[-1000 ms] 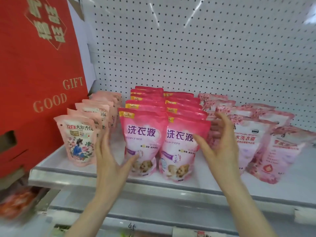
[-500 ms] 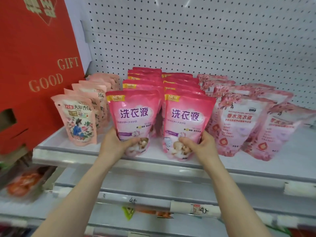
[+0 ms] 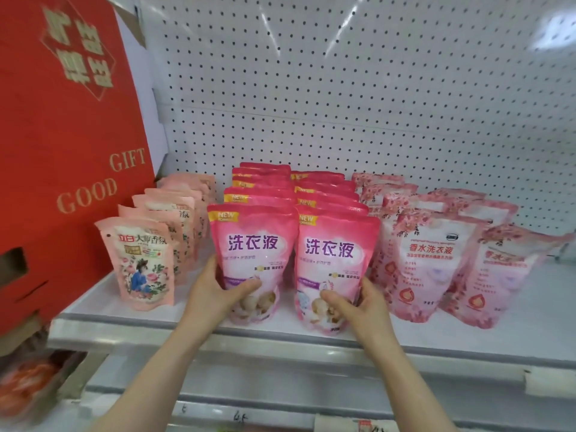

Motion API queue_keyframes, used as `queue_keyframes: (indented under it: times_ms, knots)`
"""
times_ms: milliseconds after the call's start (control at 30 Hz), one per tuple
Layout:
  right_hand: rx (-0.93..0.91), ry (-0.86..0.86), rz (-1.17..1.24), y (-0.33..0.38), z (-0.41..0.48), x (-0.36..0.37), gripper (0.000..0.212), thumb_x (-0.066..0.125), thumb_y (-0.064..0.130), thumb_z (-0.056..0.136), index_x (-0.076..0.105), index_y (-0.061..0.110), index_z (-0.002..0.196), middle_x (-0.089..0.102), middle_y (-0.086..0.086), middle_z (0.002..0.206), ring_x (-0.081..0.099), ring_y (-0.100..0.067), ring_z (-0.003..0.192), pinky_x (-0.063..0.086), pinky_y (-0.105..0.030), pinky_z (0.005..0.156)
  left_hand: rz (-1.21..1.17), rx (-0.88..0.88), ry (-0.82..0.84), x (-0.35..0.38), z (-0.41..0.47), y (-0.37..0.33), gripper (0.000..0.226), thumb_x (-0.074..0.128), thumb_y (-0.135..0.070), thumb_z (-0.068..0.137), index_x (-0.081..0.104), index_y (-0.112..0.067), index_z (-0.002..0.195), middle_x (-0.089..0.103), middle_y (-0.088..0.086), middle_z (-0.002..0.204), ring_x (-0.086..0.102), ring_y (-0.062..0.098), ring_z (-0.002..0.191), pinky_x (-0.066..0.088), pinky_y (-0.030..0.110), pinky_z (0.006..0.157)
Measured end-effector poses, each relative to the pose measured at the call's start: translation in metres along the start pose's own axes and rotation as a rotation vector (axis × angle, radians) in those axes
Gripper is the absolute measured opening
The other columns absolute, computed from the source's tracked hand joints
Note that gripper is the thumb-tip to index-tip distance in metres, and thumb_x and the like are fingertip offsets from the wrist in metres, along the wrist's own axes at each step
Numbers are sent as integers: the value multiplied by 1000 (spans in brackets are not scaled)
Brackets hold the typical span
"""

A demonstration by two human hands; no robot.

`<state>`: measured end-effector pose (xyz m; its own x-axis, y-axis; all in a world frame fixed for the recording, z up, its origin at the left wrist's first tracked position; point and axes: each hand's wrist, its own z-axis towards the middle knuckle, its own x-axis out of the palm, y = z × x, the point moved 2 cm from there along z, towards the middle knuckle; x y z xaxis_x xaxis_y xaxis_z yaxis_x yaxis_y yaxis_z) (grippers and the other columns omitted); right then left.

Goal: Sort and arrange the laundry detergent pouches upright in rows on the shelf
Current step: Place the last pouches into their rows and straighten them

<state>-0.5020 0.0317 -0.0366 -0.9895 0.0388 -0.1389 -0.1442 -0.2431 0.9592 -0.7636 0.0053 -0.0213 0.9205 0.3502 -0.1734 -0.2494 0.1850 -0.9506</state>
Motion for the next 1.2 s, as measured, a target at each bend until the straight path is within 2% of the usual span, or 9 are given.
queue_keyframes:
  times_ms: [133,300,400,500,633,833,1000,1100,1200]
  knots:
    - [-1,-13,6,7,-7,4,48,85,15,73,61,25,114,74,1,109,72,-14,97,60,-29,81,-25,-27,-53,5,-4,-8,53,83,-16,70,51,-29,111,68,-9,103,65,6,91,54,44,90]
    - [-305,-338,-293,77,-8,-18,84,76,48,73,34,30,144,51,7,134,54,-9,120,47,-35,101,74,178,-230,-15,-8,-39,108,88,-28,59,23,-31,144,42,-8,143,42,6,128,33,35,109]
    - [-620,-305,-758,131,11,-14,64,67,40,88,44,19,143,51,-2,137,50,-18,123,43,-36,103,543,562,-307,-25,5,-84,98,79,-42,68,27,-18,148,34,2,150,28,19,140,23,38,116]
    - [-612,-59,-1185,149,38,14,35,61,40,93,63,20,122,67,-1,115,64,-24,105,52,-39,89,964,778,-119,-16,26,-114,62,71,-46,76,57,-19,130,61,2,127,50,24,125,35,43,109]
    - [-712,99,-1144,150,52,18,18,58,35,96,71,24,103,73,7,93,67,-19,87,54,-41,80,886,684,-83,-12,27,-128,16,68,-38,83,73,-31,97,73,-11,90,67,18,86,41,30,71]
    - [-603,288,-912,166,65,-8,26,54,45,94,73,27,96,70,15,83,62,-2,72,52,-28,70,857,636,-41,-20,44,-136,38,46,-60,87,70,-32,81,65,-13,64,59,5,62,40,24,55]
    - [-527,287,-1145,187,115,-2,33,66,40,89,67,26,120,71,10,106,65,-11,94,53,-34,88,780,498,107,-22,95,-163,8,65,-44,85,72,-40,89,69,-23,87,61,-1,77,44,19,68]
    - [-389,503,-1211,180,136,11,21,76,26,84,74,21,105,66,20,81,58,1,75,46,-22,76,987,338,333,-19,121,-160,19,75,-39,79,70,-41,97,64,-25,93,58,-3,87,37,9,65]
    - [-417,522,-1093,179,149,10,12,80,21,80,79,20,92,59,28,61,53,14,60,43,-12,68,1046,323,297,-21,130,-158,9,76,-41,76,72,-39,85,65,-25,80,55,-9,75,29,6,55]
